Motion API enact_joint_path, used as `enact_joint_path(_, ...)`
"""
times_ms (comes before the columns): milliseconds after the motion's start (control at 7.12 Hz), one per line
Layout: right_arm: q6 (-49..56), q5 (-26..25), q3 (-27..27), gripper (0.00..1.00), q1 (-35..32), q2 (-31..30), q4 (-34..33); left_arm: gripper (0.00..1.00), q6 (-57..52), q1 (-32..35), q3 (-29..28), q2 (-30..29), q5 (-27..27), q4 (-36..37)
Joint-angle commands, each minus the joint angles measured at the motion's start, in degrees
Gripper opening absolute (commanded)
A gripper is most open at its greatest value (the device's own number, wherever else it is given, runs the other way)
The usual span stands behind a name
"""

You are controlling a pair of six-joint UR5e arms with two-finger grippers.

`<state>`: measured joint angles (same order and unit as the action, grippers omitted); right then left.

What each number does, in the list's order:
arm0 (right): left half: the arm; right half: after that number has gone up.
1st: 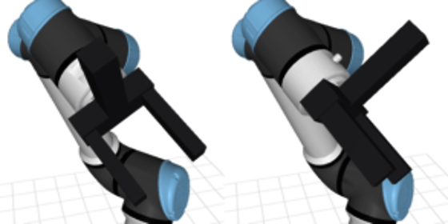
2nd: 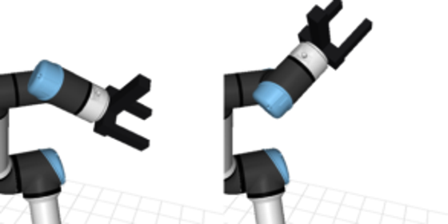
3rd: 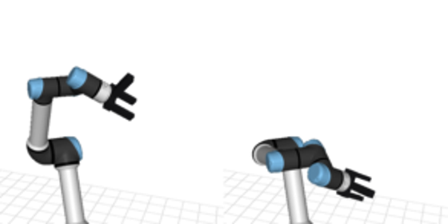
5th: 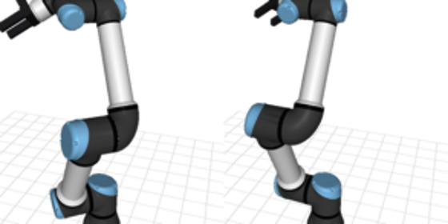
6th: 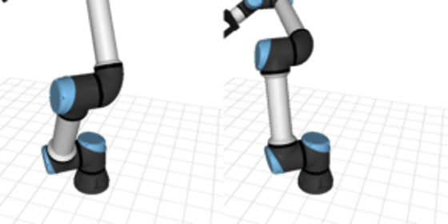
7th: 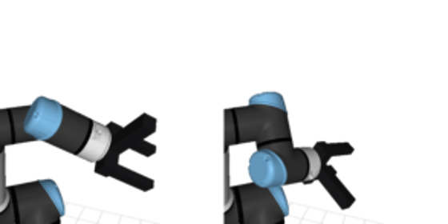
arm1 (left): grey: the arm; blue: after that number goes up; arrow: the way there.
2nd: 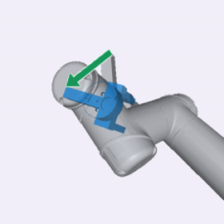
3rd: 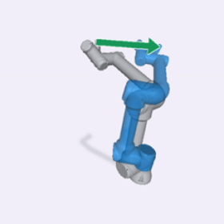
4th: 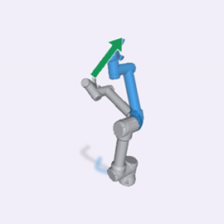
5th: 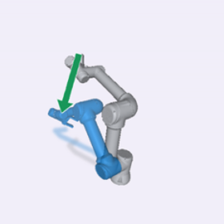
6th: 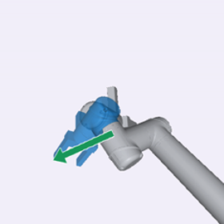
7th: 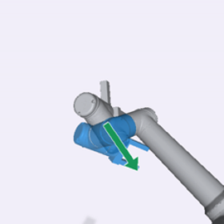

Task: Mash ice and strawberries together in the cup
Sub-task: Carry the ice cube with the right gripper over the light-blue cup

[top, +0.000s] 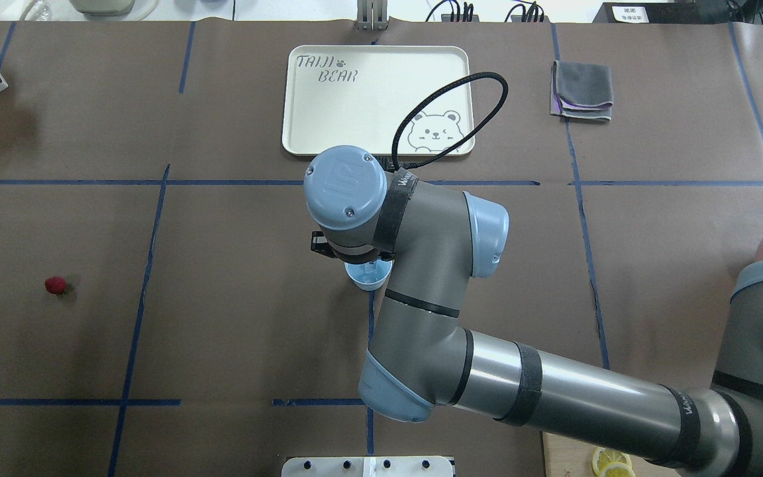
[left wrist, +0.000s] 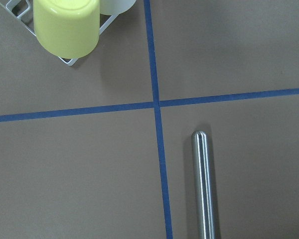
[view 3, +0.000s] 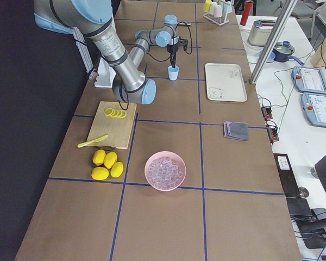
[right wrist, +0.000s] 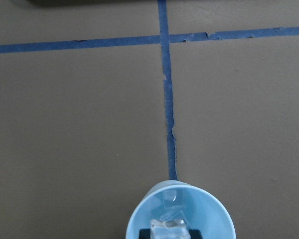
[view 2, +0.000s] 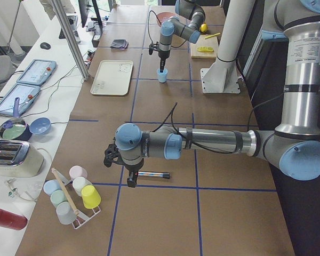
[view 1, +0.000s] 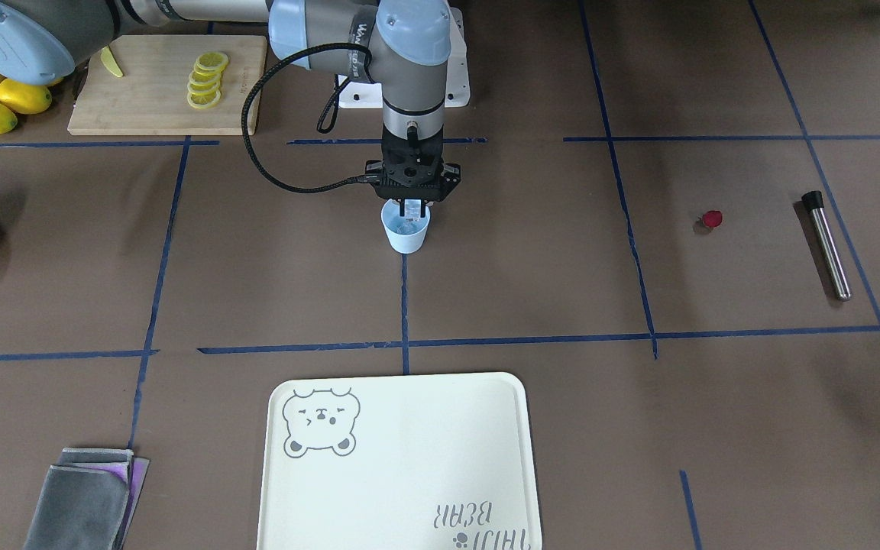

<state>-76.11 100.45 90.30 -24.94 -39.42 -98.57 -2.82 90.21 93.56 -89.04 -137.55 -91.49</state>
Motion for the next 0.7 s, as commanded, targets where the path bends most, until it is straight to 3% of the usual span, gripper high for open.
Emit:
enact_joint_path(0,-0.01,0.1,0.14,0.25,0.07,-0.74,0.04,1.0,0.09,-0.3,-0.05,0.0,0.0,0.0)
enact_joint_path(281,0.17,0.01,0.41,0.99,0.07,-0.83,0.04,1.0,0.09,-0.3,-0.13,0.0,-0.09,0.0)
enact_joint_path(562,0.26,0.01,0.5,0.99,0.07,-0.57,0.04,1.0,0.09,-0.48,-0.13,0.0,-0.09,0.0)
